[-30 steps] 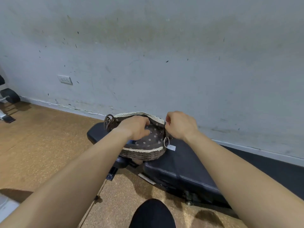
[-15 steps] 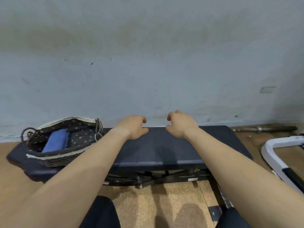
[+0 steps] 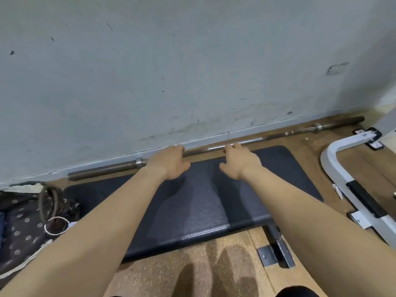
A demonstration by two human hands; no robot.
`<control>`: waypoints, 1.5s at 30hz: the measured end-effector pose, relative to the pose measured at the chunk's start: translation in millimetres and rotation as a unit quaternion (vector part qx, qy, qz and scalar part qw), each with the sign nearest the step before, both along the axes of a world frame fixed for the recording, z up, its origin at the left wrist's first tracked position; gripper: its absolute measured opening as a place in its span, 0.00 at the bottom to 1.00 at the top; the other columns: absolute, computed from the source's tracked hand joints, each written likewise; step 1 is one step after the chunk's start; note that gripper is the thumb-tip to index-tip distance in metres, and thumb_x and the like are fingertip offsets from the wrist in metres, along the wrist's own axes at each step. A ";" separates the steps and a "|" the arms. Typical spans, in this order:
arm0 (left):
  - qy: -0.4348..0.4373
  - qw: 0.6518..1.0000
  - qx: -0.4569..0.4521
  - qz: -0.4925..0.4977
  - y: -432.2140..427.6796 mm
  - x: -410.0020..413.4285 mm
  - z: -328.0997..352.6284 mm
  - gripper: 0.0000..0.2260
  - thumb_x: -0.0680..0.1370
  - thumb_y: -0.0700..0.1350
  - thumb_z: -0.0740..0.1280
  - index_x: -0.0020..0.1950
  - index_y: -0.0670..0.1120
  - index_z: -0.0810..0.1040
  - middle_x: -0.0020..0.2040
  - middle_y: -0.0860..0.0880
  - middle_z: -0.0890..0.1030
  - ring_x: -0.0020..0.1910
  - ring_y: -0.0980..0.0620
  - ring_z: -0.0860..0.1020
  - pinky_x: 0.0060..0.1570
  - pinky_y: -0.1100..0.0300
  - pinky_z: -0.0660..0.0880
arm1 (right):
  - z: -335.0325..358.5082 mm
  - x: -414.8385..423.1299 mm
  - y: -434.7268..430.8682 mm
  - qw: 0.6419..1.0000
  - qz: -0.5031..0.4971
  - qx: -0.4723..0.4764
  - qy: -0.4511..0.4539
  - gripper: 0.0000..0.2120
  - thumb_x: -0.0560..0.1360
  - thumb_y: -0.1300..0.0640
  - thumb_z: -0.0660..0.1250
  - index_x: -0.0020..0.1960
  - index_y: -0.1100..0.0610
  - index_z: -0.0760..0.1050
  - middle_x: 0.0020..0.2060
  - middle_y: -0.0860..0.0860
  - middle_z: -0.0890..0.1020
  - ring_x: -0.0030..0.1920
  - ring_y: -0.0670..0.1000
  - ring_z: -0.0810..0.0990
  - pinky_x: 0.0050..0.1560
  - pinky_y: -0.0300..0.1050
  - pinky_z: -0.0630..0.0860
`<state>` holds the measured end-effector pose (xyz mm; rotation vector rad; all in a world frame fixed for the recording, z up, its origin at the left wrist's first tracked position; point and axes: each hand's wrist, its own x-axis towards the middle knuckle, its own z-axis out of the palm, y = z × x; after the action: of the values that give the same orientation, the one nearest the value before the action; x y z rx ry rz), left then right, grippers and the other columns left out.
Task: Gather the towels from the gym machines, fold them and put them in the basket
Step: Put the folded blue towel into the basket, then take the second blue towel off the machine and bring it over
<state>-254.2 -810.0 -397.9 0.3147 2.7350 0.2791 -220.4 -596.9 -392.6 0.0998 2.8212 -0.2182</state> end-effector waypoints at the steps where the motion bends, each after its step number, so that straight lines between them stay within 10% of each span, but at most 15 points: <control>1: -0.014 1.000 -0.003 -0.006 4.0 -0.9 14.1 0.23 0.78 0.54 0.64 0.71 0.48 0.69 0.68 0.46 0.74 0.65 0.44 0.74 0.62 0.48 0.73 | 13.0 -0.3 5.4 1.000 -0.006 0.001 -0.021 0.25 0.77 0.48 0.62 0.71 0.55 0.66 0.68 0.55 0.70 0.67 0.60 0.70 0.59 0.55 0.73; 19: -0.047 0.977 0.008 -0.206 129.8 63.0 469.0 0.22 0.80 0.54 0.63 0.72 0.47 0.70 0.68 0.46 0.75 0.64 0.46 0.74 0.62 0.52 0.72 | 489.2 122.5 115.8 0.985 -0.165 -0.033 0.050 0.18 0.76 0.48 0.61 0.62 0.55 0.73 0.59 0.56 0.76 0.58 0.60 0.76 0.57 0.56 0.76; 45: -0.024 0.814 0.051 -0.578 695.5 393.2 564.2 0.22 0.78 0.54 0.66 0.71 0.50 0.71 0.64 0.48 0.77 0.59 0.47 0.77 0.61 0.48 0.75 | 561.2 597.9 532.8 0.797 -0.601 -0.014 0.063 0.22 0.78 0.46 0.61 0.69 0.53 0.70 0.65 0.55 0.72 0.62 0.59 0.75 0.60 0.55 0.74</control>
<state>139.0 -114.6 166.4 1.8176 1.9746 0.0692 377.5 -64.1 168.6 1.9046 2.4011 -0.5255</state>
